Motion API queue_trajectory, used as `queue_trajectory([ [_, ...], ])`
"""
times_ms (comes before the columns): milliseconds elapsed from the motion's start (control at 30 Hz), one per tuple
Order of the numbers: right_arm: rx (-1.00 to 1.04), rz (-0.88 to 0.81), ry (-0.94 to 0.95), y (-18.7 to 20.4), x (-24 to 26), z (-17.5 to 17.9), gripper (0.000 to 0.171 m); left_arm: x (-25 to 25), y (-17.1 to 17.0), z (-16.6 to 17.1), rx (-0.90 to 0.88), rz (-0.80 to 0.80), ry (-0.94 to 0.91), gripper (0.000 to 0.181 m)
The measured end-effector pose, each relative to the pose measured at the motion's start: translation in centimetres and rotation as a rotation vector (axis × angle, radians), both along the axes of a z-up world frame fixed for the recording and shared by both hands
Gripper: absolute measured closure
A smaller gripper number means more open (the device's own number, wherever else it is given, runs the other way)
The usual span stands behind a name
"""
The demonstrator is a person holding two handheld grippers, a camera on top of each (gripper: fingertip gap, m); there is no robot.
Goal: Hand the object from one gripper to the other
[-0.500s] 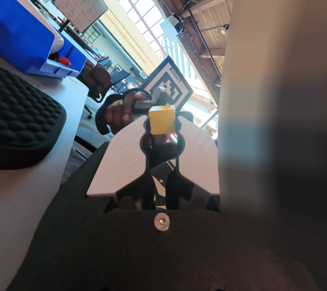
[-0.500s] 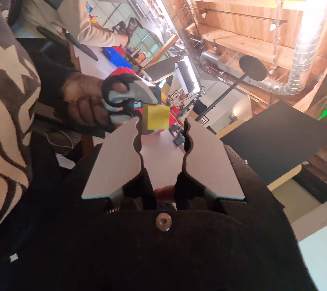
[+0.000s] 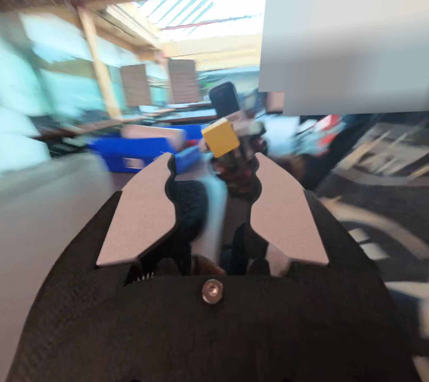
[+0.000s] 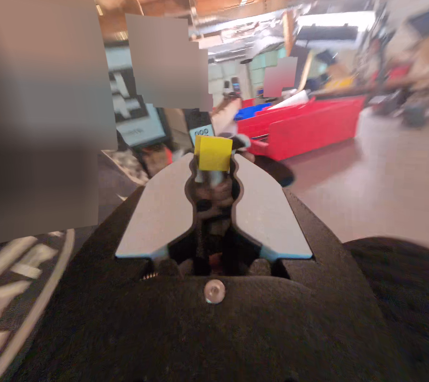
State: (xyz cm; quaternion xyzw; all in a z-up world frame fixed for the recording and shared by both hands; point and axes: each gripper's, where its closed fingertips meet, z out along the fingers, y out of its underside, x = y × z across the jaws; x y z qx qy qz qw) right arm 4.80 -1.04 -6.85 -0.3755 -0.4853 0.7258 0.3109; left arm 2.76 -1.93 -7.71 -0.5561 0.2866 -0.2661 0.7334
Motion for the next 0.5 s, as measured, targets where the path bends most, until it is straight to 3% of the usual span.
queue_trajectory([
  [33, -0.121, 0.065, -0.052, 0.1, -0.1, -0.2, 0.144, -0.5, 0.2, -0.2, 0.147, 0.152, 0.172, 0.119],
  [133, -0.254, 0.157, -0.173, -0.2, -0.8, -1.6, 0.144, -0.7, 0.9, -0.9, 0.408, 0.421, 0.551, 0.120],
  [200, -0.291, 0.181, -0.220, -0.6, -1.1, -2.1, 0.144, -0.1, 1.0, -1.4, 0.443, 0.427, 0.618, 0.126],
  [400, -0.299, 0.185, -0.266, -1.0, -1.4, -2.7, 0.144, 0.8, 0.7, -1.8, 0.410, 0.364, 0.596, 0.154],
  [500, -0.199, 0.157, -0.201, -1.0, -1.1, -2.3, 0.135, 0.7, 0.8, -1.3, 0.263, 0.291, 0.401, 0.154],
])
